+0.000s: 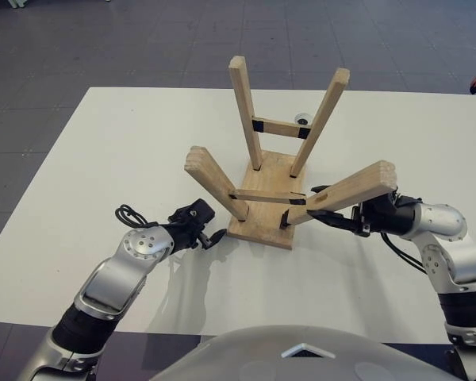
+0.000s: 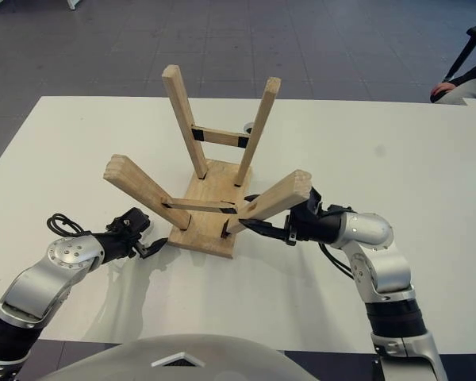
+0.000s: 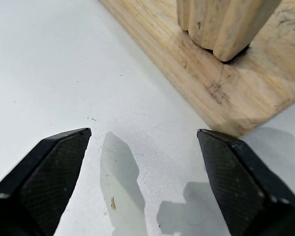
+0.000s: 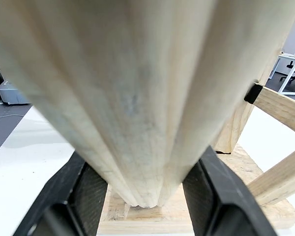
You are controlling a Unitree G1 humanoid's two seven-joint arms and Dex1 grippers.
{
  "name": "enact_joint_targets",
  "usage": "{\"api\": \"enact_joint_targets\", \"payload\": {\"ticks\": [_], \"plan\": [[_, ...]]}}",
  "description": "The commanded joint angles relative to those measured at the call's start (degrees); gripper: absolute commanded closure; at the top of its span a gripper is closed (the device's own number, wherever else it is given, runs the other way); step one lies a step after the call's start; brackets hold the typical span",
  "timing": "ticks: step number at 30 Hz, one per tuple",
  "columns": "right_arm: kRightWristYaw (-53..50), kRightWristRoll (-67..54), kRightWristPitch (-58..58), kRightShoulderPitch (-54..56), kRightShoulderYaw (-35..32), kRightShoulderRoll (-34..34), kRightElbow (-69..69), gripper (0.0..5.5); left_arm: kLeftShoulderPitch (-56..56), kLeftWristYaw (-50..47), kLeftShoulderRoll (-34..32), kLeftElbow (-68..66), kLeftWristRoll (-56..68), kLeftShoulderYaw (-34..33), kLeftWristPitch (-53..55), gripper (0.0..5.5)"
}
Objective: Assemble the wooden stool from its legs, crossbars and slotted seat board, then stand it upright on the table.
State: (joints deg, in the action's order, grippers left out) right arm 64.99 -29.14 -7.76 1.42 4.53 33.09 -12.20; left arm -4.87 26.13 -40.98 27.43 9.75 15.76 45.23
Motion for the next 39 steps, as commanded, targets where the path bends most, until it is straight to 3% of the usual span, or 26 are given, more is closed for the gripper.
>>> {"api": "enact_joint_targets", "payload": {"ticks": [1, 9, 25, 39], "plan": [[0.3, 1.9, -2.5, -2.9, 3.5, 0.5, 0.0, 3.47, -1.8, 0.3, -1.1, -1.9, -1.9, 1.0, 3.0, 1.49], [0.9, 5.7, 0.2, -3.4, 6.0, 2.5, 1.0, 3.47, -2.4, -0.3, -0.3, -1.3, -2.0, 1.0, 3.4, 1.49], [-2.7, 5.8, -8.6, 5.1, 7.7, 6.1, -4.7, 3.47, -3.4, -1.3, 2.3, 0.1, -3.1, 1.4, 4.8, 1.49], [-1.4, 10.4, -13.8, 10.0, 16.6, 7.9, 1.2, 3.47, -3.6, -1.3, 3.4, 0.1, -3.9, 1.3, 4.7, 1.49]]}}
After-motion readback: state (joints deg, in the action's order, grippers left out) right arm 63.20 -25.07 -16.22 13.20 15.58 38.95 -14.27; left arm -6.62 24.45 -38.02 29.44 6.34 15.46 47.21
